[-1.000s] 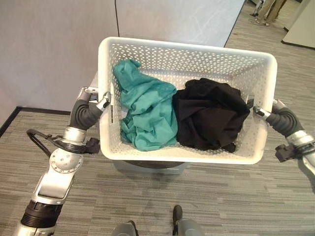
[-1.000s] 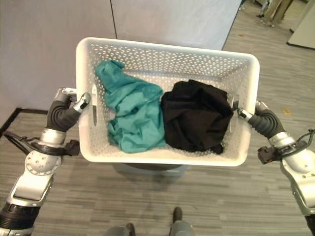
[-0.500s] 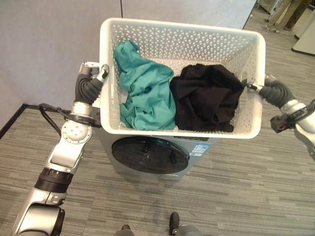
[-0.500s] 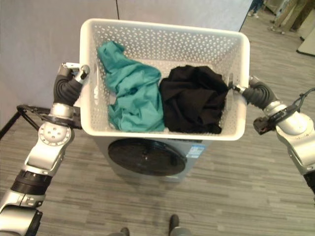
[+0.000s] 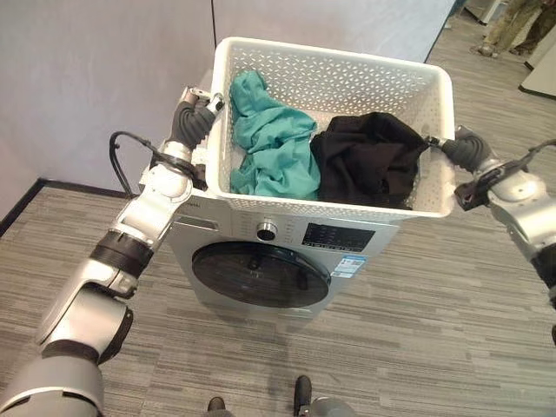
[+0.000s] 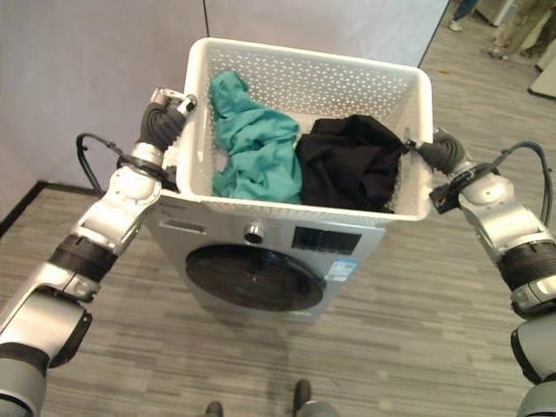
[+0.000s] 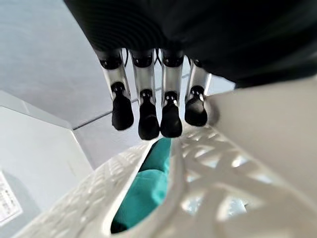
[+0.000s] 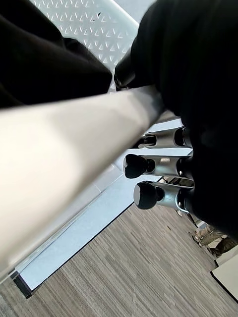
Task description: Grab the laundry basket,head to the washer,open it,put in the laundry and shut it.
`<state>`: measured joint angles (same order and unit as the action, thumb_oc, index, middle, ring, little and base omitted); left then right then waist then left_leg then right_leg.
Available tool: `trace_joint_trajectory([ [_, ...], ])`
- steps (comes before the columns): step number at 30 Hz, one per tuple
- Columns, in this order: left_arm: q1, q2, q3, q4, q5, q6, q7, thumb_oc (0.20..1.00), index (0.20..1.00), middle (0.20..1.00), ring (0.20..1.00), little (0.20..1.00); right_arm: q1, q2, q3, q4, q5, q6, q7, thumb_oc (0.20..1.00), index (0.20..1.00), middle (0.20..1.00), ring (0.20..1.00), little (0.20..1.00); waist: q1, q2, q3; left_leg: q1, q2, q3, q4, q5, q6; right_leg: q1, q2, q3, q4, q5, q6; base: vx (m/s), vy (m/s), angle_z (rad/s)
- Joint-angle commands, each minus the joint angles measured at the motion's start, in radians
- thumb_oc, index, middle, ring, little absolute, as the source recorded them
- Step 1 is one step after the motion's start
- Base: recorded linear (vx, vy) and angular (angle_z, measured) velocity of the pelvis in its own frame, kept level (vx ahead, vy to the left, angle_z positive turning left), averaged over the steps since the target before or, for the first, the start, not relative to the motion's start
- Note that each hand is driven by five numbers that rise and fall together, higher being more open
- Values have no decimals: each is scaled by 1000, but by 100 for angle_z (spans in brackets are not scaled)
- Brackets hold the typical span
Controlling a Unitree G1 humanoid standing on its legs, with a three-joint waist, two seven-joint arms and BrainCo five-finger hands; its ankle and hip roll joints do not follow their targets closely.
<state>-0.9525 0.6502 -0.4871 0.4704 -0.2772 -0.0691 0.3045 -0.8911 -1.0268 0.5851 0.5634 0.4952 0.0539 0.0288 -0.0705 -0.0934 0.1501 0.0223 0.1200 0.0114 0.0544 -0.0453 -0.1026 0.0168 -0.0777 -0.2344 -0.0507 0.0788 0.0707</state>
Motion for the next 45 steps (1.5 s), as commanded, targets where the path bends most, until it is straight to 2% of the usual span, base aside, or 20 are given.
trace_joint_trajectory([
  [1,-145,60,30,30,-24,-40,50,200,200,200,200,200,-220,-11,46,67,-19,-46,-70,200,200,200,200,200,34,-24,-25,-40,1,-25,361,42,5,-28,51,83,129,-135,-7,-41,-150,15],
  [2,-181,62,3,64,-31,-40,54,200,200,200,200,200,-254,29,74,120,-14,-51,-82,200,200,200,200,200,55,-43,1,-101,-24,-67,446,60,16,-14,52,96,123,-134,-16,-28,-69,11],
  [3,-209,63,-12,89,-39,-36,54,200,200,200,200,200,-278,52,85,162,-12,-49,-85,200,200,200,200,200,66,-54,12,-153,-39,-88,466,39,28,-9,47,100,118,-136,-13,26,-54,5],
  [5,-276,48,-56,156,-40,-27,50,200,200,200,200,200,-336,95,118,223,-14,-39,-86,200,200,200,200,200,78,-60,12,-192,-24,-84,342,-12,37,9,34,111,97,-144,9,189,115,-1],
  [6,-308,51,-93,197,-32,-26,54,200,200,200,200,200,-350,122,128,261,-38,-41,-95,200,200,200,200,200,109,-47,16,-260,-36,-119,206,40,16,39,28,129,87,-154,19,289,252,-5],
  [7,-312,45,-101,217,-27,-24,47,200,200,200,200,200,-367,152,145,287,-43,-39,-93,200,200,200,200,200,119,-39,6,-231,-40,-149,146,38,12,42,27,145,102,-167,23,390,453,-33],
  [8,-309,-1,-116,215,-4,-11,42,200,200,200,200,200,-369,216,134,303,-48,-25,-84,200,200,200,200,200,112,-21,-10,-190,-63,-139,118,23,9,41,0,154,134,-171,37,343,429,-77],
  [11,-323,-3,-141,274,5,-7,27,200,200,200,200,200,-380,270,153,339,-73,-11,-60,200,200,200,200,200,120,5,-33,-140,-84,-92,75,10,32,34,-44,153,137,-151,65,224,340,-73],
  [15,-321,8,-151,302,4,1,6,200,200,200,200,200,-395,309,169,369,-108,-1,-47,200,200,200,200,200,142,19,-30,-112,-81,-32,70,-8,52,15,-67,135,151,-130,82,60,140,-48],
  [16,-324,17,-159,303,14,2,2,200,200,200,200,200,-396,317,172,378,-118,1,-43,235,235,235,235,235,145,20,-27,-109,-79,-23,68,-8,54,12,-68,130,152,-126,85,8,62,-25],
  [17,-329,25,-180,326,38,6,-12,200,200,200,200,200,-403,331,194,386,-147,11,-27,482,482,482,482,482,146,20,-23,-104,-75,-10,68,-10,56,14,-72,119,145,-118,92,2,43,-17],
  [20,-326,21,-183,338,41,5,-12,200,200,200,200,200,-406,340,203,379,-159,16,-25,504,504,504,504,504,139,20,-24,-95,-76,-6,60,-11,59,20,-73,112,140,-118,94,15,26,-16],
  [21,-325,17,-183,338,35,9,-14,200,200,200,200,200,-406,346,210,379,-164,20,-21,595,595,595,595,595,136,21,-27,-90,-75,-5,50,-12,61,20,-73,105,139,-118,96,25,7,-11],
  [22,-328,16,-194,354,26,13,-31,407,407,407,407,407,-412,349,225,406,-173,26,-6,1000,1000,1000,1000,1000,134,21,-29,-85,-74,-5,46,-11,62,18,-72,100,143,-118,97,37,6,-1],
  [23,-333,15,-205,363,19,14,-38,633,633,633,633,633,-418,348,230,419,-174,28,-4,1000,1000,1000,1000,1000,133,21,-31,-80,-73,-5,44,-11,62,20,-71,98,143,-118,98,44,-1,-5],
  [24,-344,15,-224,388,0,21,-59,1000,1000,1000,1000,1000,-423,342,235,436,-167,33,0,1000,1000,1000,1000,1000,131,23,-32,-71,-72,-7,38,-9,62,23,-69,92,144,-119,99,37,-4,-4],
  [30,-401,4,-288,551,-63,40,-117,1000,1000,1000,1000,1000,-442,332,258,476,-128,41,10,1000,1000,1000,1000,1000,126,30,-39,-51,-68,-15,30,-7,58,39,-69,80,139,-120,101,1,-6,-2],
  [37,-461,-20,-319,709,-114,58,-142,1000,1000,1000,1000,1000,-466,373,227,559,-73,39,-22,1000,1000,1000,1000,1000,132,43,-48,-32,-67,-18,13,-2,54,54,-70,72,127,-122,101,-1,0,0],
  [43,-479,0,-245,698,-130,43,-48,1000,1000,1000,1000,1000,-486,359,154,497,16,-10,-117,1000,1000,1000,1000,1000,137,47,-55,-25,-66,-22,-1,1,50,62,-71,65,109,-125,98,0,0,0],
  [45,-427,73,-159,571,-127,16,14,1000,1000,1000,1000,1000,-449,300,72,406,47,-51,-170,1000,1000,1000,1000,1000,136,48,-55,-26,-66,-25,-1,-3,49,64,-71,66,105,-129,96,0,0,0],
])
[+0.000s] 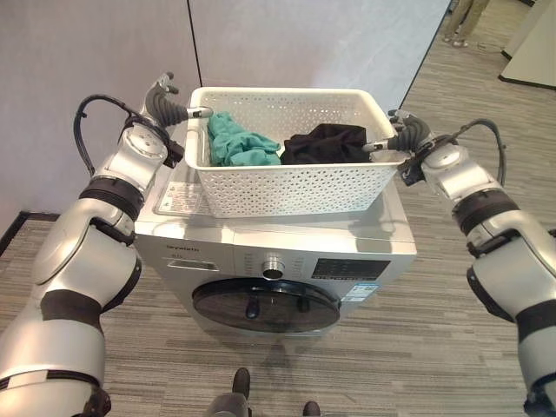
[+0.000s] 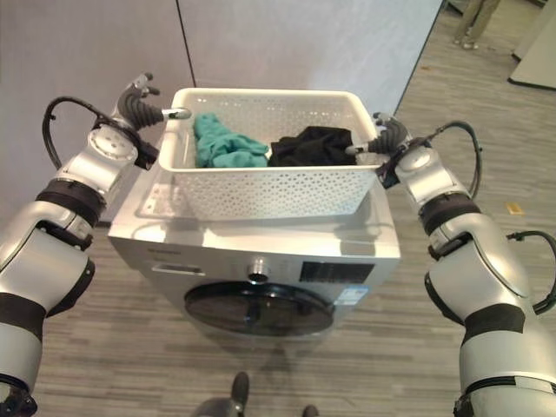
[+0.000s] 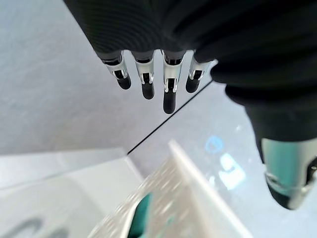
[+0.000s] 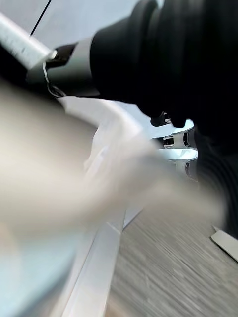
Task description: Grab the laundry basket,head to the washer,open it,put in the laundry and shut it.
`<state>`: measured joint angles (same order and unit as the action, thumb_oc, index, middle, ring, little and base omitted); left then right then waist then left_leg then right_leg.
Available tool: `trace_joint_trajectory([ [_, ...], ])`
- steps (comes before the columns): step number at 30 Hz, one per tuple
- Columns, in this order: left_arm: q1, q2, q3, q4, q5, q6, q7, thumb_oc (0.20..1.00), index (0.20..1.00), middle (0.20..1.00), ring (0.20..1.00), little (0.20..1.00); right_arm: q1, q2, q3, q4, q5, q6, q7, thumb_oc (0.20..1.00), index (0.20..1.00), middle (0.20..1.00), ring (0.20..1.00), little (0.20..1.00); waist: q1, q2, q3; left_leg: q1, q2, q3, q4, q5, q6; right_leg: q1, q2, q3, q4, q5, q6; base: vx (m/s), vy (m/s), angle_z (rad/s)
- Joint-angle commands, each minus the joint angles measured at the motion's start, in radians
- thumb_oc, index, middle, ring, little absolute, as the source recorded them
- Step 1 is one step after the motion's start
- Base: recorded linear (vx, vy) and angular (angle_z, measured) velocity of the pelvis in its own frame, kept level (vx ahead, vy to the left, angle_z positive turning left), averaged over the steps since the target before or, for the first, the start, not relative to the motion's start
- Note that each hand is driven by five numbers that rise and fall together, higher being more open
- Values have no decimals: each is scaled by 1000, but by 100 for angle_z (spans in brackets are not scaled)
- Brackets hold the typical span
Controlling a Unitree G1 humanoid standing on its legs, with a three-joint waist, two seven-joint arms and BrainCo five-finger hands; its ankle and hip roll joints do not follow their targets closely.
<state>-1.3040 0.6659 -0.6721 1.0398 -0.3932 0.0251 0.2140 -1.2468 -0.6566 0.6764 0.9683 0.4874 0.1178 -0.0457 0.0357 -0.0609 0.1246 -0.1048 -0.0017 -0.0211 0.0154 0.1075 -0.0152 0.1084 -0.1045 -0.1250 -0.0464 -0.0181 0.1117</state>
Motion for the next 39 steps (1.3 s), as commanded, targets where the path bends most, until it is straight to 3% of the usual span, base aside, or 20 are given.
trace_joint_trajectory([
  [1,-49,90,46,-51,5,-86,114,1000,1000,1000,1000,1000,-74,-88,-45,-22,61,-128,-104,1000,1000,1000,1000,1000,30,16,-30,103,55,8,37,-157,-38,-26,-45,-43,99,-32,55,0,0,0],
  [3,-10,134,66,-120,31,-93,123,1000,1000,1000,1000,1000,-49,-115,-69,-51,60,-135,-113,1000,1000,1000,1000,1000,30,16,-33,107,55,9,35,-159,-39,-23,-46,-43,96,-32,54,0,0,0],
  [5,88,242,138,-252,75,-103,146,1000,1000,1000,1000,1000,47,-190,-141,-156,62,-149,-111,1000,1000,1000,1000,1000,29,15,-40,109,55,14,28,-154,-38,-21,-47,-43,84,-25,52,18,-5,0],
  [9,210,310,234,-339,87,-107,154,1000,1000,1000,1000,1000,170,-256,-224,-228,57,-158,-114,1000,1000,1000,1000,1000,27,18,-46,114,56,16,23,-156,-38,-15,-48,-45,73,-22,52,0,0,0],
  [11,345,366,347,-420,91,-108,160,1000,1000,1000,1000,1000,299,-307,-326,-297,43,-164,-120,1000,1000,1000,1000,1000,28,19,-44,117,56,16,20,-156,-38,-11,-49,-45,66,-22,51,0,0,0],
  [12,492,386,453,-497,111,-106,162,1000,1000,1000,1000,1000,431,-327,-425,-366,16,-170,-127,1000,1000,1000,1000,1000,27,21,-48,123,57,16,15,-158,-38,-5,-48,-45,59,-23,50,22,-11,-4],
  [13,494,386,455,-498,111,-106,162,1000,1000,1000,1000,1000,431,-327,-426,-367,16,-170,-127,1000,1000,1000,1000,1000,26,21,-49,123,57,16,15,-158,-38,-5,-48,-45,59,-23,50,40,-20,-3],
  [14,695,383,598,-592,124,-106,149,1000,1000,1000,1000,1000,622,-332,-573,-462,-9,-177,-129,1000,1000,1000,1000,1000,25,22,-50,126,58,16,12,-161,-37,-1,-49,-45,53,-24,49,0,0,0],
  [15,792,375,663,-630,122,-111,137,1000,1000,1000,1000,1000,706,-328,-647,-495,-18,-183,-131,1000,1000,1000,1000,1000,24,23,-47,124,57,17,12,-158,-36,-2,-50,-46,49,-22,48,32,-26,-2],
  [19,1120,281,892,-735,144,-119,144,1000,1000,1000,1000,1000,1003,-275,-885,-607,-81,-193,-145,1000,1000,1000,1000,1000,17,26,-45,134,59,14,-1,-164,-35,4,-50,-45,37,-23,46,28,-17,-1],
  [20,1130,279,897,-743,145,-117,144,1000,1000,1000,1000,1000,1011,-273,-888,-615,-82,-190,-145,1000,1000,1000,1000,1000,16,26,-48,135,59,15,-2,-164,-35,5,-50,-45,37,-23,46,0,0,0],
  [21,1250,208,984,-763,137,-125,147,1000,1000,1000,1000,1000,1140,-231,-980,-665,-128,-187,-137,1000,1000,1000,1000,1000,10,27,-44,135,61,15,-8,-162,-34,2,-50,-44,31,-23,46,0,0,0],
  [22,1252,207,984,-764,137,-125,147,1000,1000,1000,1000,1000,1142,-230,-981,-667,-128,-186,-137,1000,1000,1000,1000,1000,11,27,-45,136,61,15,-8,-162,-35,3,-49,-44,30,-23,46,-3,-44,-1],
  [25,1409,38,1078,-745,80,-137,157,1000,1000,1000,1000,1000,1303,-108,-1074,-722,-189,-187,-139,1000,1000,1000,1000,1000,1,26,-38,134,63,20,-15,-161,-33,-1,-49,-39,17,-20,44,17,-45,-2],
  [28,1492,-91,1092,-731,-18,-151,151,1000,1000,1000,1000,1000,1375,10,-1085,-735,-183,-190,-141,1000,1000,1000,1000,1000,-4,27,-29,129,62,19,-16,-160,-30,-6,-48,-37,16,-21,39,-23,-20,-2],
  [29,1496,-91,1092,-732,-19,-150,151,1000,1000,1000,1000,1000,1378,11,-1085,-737,-183,-190,-141,1000,1000,1000,1000,1000,-4,28,-32,135,63,18,-18,-168,-32,0,-46,-37,14,-28,40,0,0,0],
  [30,1530,-196,1076,-703,-133,-175,144,1000,1000,1000,1000,1000,1414,84,-1085,-722,-169,-194,-148,1000,1000,1000,1000,1000,-9,28,-23,127,62,19,-16,-159,-30,-7,-47,-37,16,-23,36,0,0,0],
  [34,1541,-283,1046,-584,-235,-175,114,1000,1000,1000,1000,1000,1468,171,-1065,-715,-149,-198,-136,1000,1000,1000,1000,1000,-20,28,-20,131,63,19,-19,-164,-30,-3,-44,-37,16,-30,33,-5,-11,1],
  [35,1529,-328,1002,-506,-246,-166,91,1000,1000,1000,1000,1000,1471,219,-1031,-654,-122,-203,-123,1000,1000,1000,1000,1000,-25,26,-16,128,62,20,-20,-161,-31,-6,-44,-37,16,-28,32,0,0,0],
  [39,1478,-378,965,-325,-240,-183,102,1000,1000,1000,1000,1000,1444,276,-947,-439,-72,-232,-89,1000,1000,1000,1000,1000,-29,19,-10,123,63,20,-21,-154,-32,-12,-44,-35,20,-27,30,-33,-21,0],
])
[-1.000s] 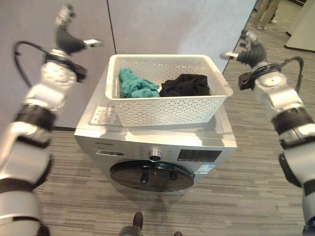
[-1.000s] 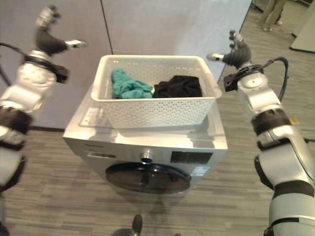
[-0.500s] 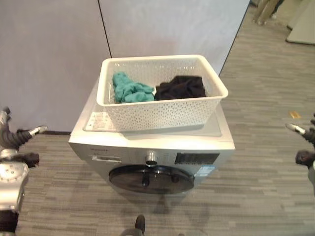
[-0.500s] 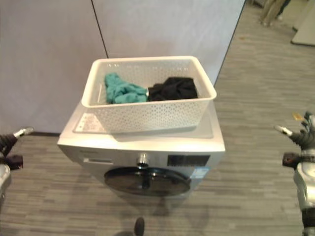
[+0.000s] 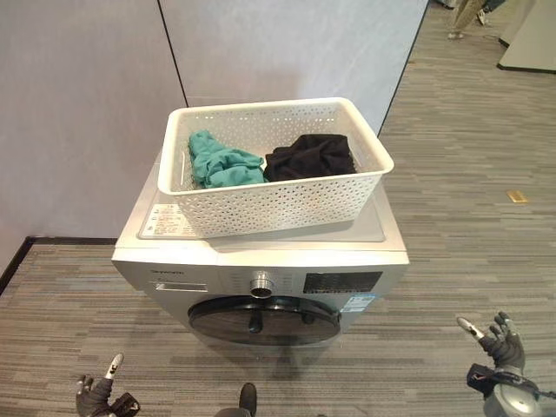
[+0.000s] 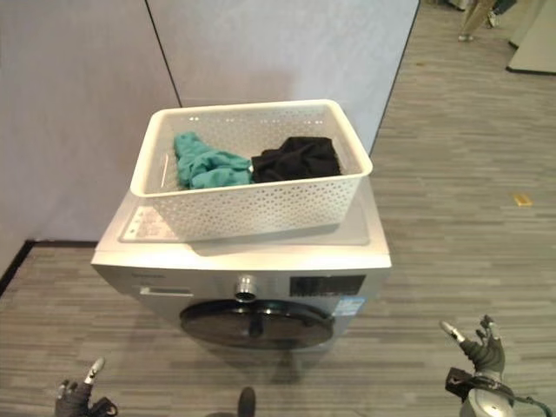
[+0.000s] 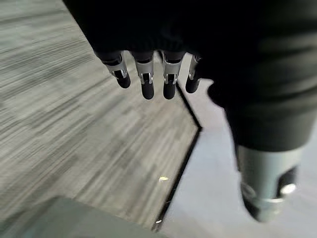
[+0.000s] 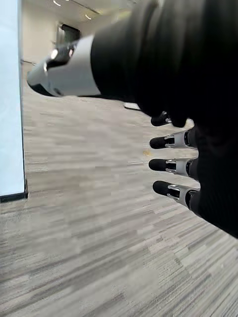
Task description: Grab the laundry basket,head to the washer,open it,put in the laundry and shut it.
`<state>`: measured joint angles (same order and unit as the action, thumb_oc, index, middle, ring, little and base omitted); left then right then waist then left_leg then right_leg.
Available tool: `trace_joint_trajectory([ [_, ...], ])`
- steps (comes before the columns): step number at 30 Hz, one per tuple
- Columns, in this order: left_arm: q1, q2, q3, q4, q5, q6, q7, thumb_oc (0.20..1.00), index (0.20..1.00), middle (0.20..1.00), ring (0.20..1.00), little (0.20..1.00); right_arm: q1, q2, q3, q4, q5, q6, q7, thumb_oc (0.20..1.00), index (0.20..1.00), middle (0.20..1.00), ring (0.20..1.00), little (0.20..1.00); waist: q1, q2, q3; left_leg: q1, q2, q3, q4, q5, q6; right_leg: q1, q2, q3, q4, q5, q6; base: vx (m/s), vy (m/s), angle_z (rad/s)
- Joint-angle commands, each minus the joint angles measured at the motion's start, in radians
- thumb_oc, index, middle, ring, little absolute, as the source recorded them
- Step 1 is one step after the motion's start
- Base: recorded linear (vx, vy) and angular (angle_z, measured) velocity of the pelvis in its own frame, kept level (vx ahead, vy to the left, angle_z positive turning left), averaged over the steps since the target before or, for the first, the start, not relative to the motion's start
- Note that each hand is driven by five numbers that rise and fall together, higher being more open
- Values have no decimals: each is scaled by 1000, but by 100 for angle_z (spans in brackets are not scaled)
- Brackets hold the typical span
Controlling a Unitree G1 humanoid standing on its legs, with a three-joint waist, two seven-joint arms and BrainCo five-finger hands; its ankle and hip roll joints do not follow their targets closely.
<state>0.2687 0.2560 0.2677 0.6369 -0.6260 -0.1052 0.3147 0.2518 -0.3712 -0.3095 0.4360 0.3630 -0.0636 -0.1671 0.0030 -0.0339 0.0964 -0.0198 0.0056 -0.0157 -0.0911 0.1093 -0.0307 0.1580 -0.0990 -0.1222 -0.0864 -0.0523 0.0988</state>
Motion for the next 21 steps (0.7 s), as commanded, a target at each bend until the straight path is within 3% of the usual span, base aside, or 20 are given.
trace_joint_trajectory([
  [1,-109,11,18,128,-17,-53,2,1000,1000,1000,1000,1000,-65,-6,79,190,46,-40,47,1000,1000,1000,1000,1000,4,-14,20,40,58,17,80,-152,-17,-62,-49,-36,60,7,42,-42,-41,-1],
  [4,-169,3,-44,291,67,-35,-6,1000,1000,1000,1000,1000,-118,14,167,454,44,-13,65,1000,1000,1000,1000,1000,11,-22,18,39,59,14,75,-145,-20,-61,-48,-39,57,9,42,-31,-44,2],
  [7,-212,6,-173,404,255,-14,-20,1000,1000,1000,1000,1000,-161,53,236,680,35,9,71,1000,1000,1000,1000,1000,17,-25,19,38,59,5,71,-142,-20,-58,-49,-46,53,9,42,-20,-41,0],
  [11,-240,-25,-295,513,364,1,-63,1000,1000,1000,1000,1000,-195,110,326,820,-35,27,65,1000,1000,1000,1000,1000,21,-22,15,42,59,-1,67,-143,-21,-53,-49,-56,54,6,41,-3,-23,4],
  [21,-256,-53,-392,549,411,9,-139,1000,1000,1000,1000,1000,-226,137,467,754,-166,42,56,1000,1000,1000,1000,1000,9,7,4,55,62,9,60,-143,-22,-53,-49,-49,46,11,40,-1,2,1],
])
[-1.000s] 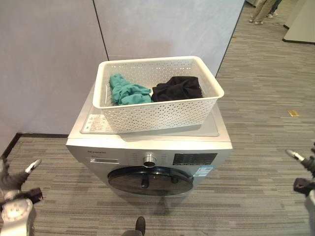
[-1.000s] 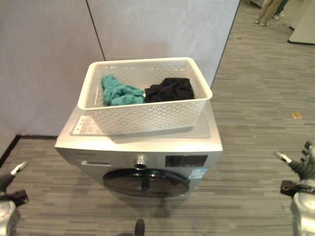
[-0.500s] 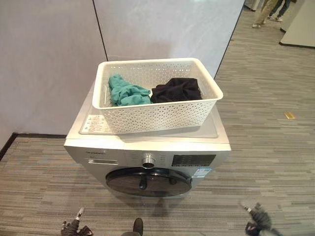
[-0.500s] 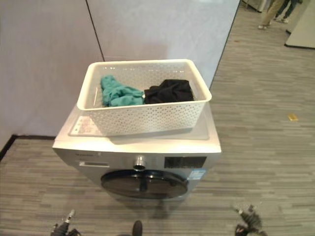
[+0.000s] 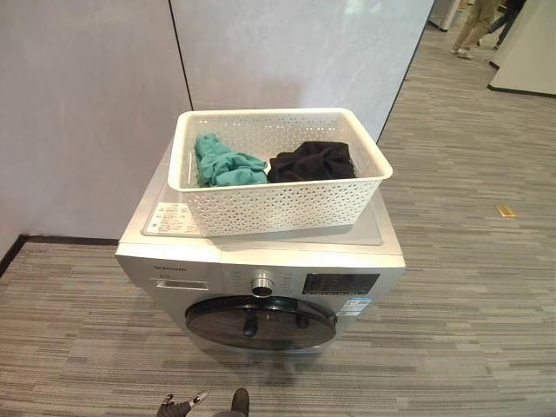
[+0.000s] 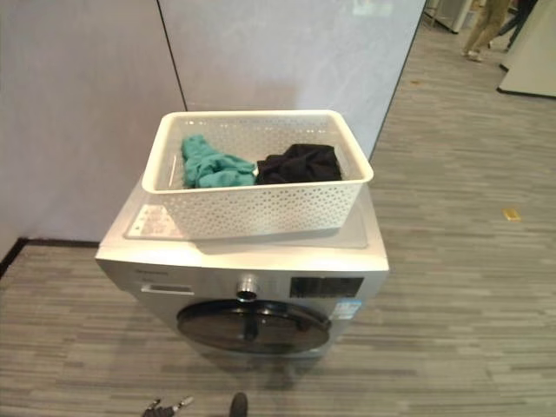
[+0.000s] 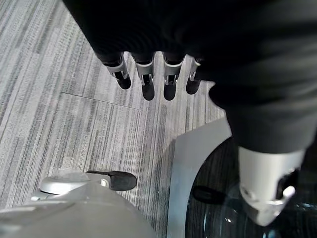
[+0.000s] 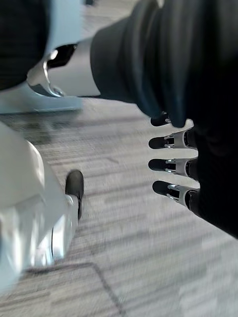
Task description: Grab the laundry basket,head to the washer,open it,put in the laundry and shut it.
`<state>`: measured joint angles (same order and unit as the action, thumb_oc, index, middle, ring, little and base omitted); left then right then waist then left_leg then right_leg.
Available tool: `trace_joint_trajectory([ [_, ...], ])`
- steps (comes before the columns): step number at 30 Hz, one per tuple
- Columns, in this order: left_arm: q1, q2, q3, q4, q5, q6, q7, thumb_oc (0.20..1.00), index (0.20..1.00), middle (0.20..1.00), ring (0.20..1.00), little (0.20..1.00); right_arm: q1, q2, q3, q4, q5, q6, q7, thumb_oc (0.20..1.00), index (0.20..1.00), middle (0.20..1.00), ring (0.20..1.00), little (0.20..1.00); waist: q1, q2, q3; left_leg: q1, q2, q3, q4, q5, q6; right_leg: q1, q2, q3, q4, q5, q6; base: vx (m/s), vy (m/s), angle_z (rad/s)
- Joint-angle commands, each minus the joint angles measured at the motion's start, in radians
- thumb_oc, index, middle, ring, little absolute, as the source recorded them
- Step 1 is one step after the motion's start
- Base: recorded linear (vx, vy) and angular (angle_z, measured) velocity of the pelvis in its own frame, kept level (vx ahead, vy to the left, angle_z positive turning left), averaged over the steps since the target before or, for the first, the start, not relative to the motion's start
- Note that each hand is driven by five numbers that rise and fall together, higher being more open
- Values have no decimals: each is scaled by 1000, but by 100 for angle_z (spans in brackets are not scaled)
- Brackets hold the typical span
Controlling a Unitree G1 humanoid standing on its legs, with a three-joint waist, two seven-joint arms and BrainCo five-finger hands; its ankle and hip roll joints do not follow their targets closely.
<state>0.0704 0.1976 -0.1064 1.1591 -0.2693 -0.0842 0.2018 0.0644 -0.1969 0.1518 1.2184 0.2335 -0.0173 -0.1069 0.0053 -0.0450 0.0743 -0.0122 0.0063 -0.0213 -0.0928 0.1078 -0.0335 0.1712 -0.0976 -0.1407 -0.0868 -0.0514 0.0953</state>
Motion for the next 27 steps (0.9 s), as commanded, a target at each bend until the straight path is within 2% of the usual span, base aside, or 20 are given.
trace_joint_trajectory([
  [1,-60,6,-20,35,63,-11,-26,1000,1000,1000,1000,1000,-41,-40,12,-35,-41,-6,-5,1000,1000,1000,1000,1000,5,20,25,49,62,16,62,-142,-20,-66,-50,-28,44,10,43,-13,-3,-3],
  [25,-45,20,-27,44,93,-34,-15,1000,1000,1000,1000,1000,-29,-52,4,-42,-24,-29,-22,1000,1000,1000,1000,1000,9,14,18,60,78,13,38,-126,-33,-54,-37,-32,17,17,38,-1,-1,0],
  [26,-29,48,67,176,-8,-46,-49,1000,1000,1000,1000,1000,-78,-114,-22,-236,39,-98,-40,1000,1000,1000,1000,1000,104,9,24,-22,120,-139,17,-68,-70,-142,-58,-70,38,73,63,0,0,0],
  [27,-26,47,71,175,-10,-47,-49,1000,1000,1000,1000,1000,-75,-112,-25,-235,37,-98,-43,1000,1000,1000,1000,1000,108,11,21,-14,121,-130,13,-70,-72,-134,-61,-76,25,76,67,33,13,3],
])
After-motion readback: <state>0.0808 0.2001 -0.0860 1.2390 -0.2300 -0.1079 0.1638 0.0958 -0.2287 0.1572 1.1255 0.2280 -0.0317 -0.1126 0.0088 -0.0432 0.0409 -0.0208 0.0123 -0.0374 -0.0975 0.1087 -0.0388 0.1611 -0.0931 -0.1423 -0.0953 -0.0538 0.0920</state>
